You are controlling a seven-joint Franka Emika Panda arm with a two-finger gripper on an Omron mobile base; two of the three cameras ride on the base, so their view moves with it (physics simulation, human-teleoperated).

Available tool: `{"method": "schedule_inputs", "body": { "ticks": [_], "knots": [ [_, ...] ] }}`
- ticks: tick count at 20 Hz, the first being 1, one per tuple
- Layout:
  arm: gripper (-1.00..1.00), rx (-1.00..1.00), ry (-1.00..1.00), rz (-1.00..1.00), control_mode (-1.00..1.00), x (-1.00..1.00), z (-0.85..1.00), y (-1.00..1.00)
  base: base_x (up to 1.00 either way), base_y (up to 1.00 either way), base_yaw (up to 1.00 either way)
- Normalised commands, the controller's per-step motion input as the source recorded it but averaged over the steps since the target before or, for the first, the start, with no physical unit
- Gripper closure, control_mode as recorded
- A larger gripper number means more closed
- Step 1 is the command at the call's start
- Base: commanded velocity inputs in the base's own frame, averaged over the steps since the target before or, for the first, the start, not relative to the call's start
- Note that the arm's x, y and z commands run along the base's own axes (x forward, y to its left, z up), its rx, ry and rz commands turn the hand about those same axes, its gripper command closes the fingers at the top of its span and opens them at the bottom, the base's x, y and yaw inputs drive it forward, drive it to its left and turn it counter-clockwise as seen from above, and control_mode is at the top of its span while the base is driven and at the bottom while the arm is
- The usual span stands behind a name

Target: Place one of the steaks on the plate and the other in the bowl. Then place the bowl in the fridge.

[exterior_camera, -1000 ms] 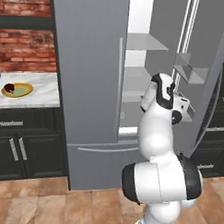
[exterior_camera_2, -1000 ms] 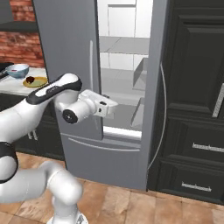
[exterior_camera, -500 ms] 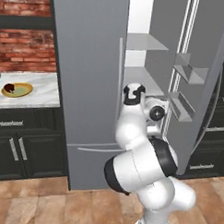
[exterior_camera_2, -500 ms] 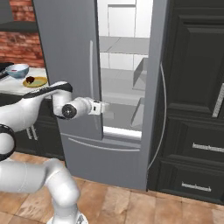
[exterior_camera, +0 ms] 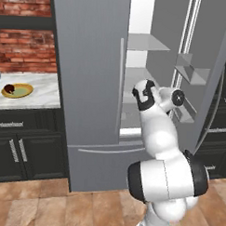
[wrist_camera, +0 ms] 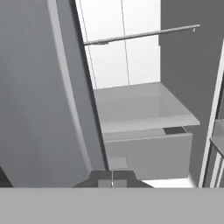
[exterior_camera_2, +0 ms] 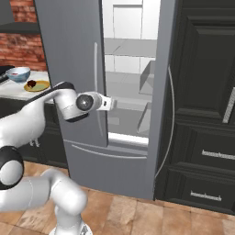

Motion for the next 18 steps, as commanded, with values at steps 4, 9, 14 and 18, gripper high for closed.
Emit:
{"method": "schedule_inputs", "body": {
  "ticks": [4,9,14,18],
  "knots": [
    [1.00,0.04,0.37,-0.01,-1.00,-0.50,0.86,0.39,0.00,0.00,0.00],
    [1.00,0.00,0.34,-0.08,-1.00,-0.38,0.72,0.10,0.00,0.00,0.00],
    [1.00,0.02,0.02,0.00,-1.00,-0.47,0.06,0.00,0.00,0.00,0.00],
    [1.00,-0.04,-0.02,0.06,-1.00,-0.61,-0.38,0.00,0.00,0.00,0.00]
  ]
}}
